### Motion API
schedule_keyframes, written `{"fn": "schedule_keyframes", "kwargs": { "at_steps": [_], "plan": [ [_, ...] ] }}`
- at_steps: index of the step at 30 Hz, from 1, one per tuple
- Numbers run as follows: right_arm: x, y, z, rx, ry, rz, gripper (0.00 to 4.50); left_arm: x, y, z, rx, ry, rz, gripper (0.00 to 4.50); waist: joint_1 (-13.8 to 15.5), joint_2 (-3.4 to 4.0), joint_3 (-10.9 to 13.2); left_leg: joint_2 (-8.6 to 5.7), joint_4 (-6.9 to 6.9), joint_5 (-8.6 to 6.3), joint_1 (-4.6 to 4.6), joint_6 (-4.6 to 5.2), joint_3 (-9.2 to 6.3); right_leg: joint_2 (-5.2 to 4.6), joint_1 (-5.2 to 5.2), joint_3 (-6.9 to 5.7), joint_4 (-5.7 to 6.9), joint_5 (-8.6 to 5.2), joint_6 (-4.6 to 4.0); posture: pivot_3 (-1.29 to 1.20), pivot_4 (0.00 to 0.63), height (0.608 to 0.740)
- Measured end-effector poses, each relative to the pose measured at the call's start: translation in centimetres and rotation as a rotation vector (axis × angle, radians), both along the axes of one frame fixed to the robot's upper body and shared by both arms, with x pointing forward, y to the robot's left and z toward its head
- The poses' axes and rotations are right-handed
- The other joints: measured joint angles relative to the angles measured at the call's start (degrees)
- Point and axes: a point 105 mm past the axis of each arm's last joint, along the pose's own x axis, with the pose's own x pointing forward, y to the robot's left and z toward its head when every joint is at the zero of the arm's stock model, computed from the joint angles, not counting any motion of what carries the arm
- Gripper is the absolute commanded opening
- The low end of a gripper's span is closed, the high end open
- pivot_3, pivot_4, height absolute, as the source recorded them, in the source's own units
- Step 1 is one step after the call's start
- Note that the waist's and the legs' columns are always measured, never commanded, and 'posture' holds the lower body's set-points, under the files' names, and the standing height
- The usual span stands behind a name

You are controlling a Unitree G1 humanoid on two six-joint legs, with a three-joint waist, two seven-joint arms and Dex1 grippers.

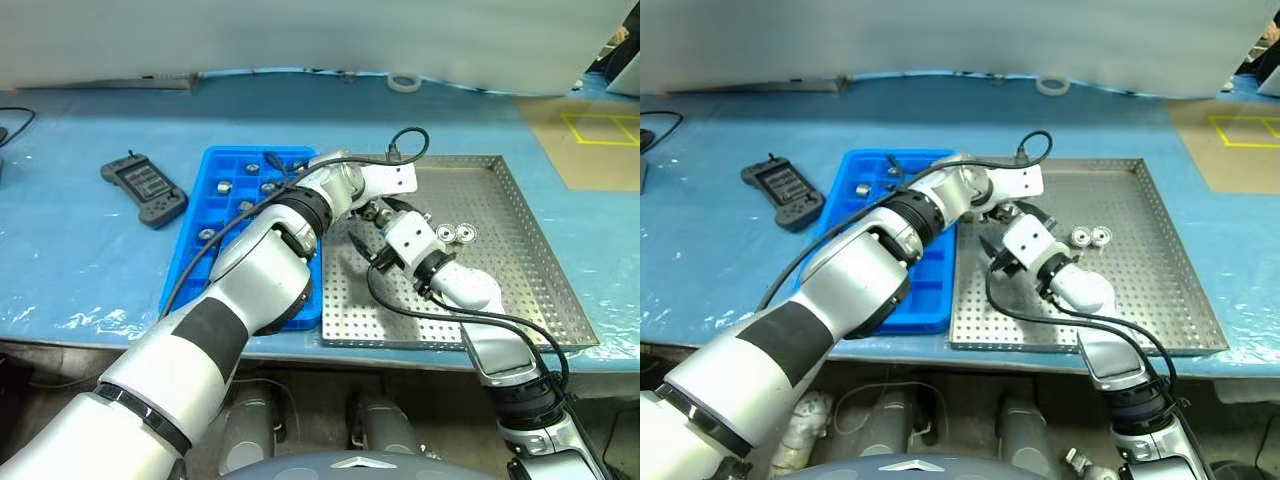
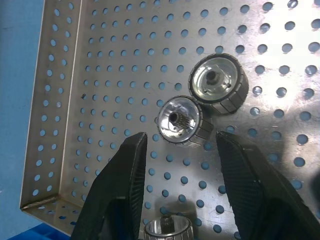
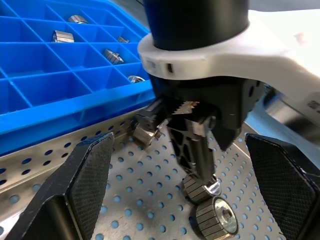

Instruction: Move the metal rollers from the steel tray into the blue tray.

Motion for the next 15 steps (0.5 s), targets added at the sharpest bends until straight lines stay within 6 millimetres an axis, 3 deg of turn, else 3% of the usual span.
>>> {"fn": "schedule_keyframes", "kwargs": {
  "at_steps": [9,15],
  "plan": [
    [-0.2,0.0,-0.1,0.001,0.013,-0.019,4.47,1.1,1.9,-0.7,-0.014,-0.01,0.122,2.28,-0.76,0.0,0.0,-0.01,0.0,0.0,-0.05,0.0,-0.01,0.0,-0.01,-0.01,-0.05,0.0,0.0,-0.28,0.15,0.74],
    [-0.2,0.0,-0.2,-0.001,0.015,-0.015,4.47,2.0,4.3,-0.2,0.05,-0.035,0.132,2.28,-0.74,-0.01,0.0,-0.01,-0.02,-0.02,-0.09,0.02,-0.02,0.0,-0.05,-0.02,-0.08,0.0,0.0,-0.23,0.15,0.74]
  ]
}}
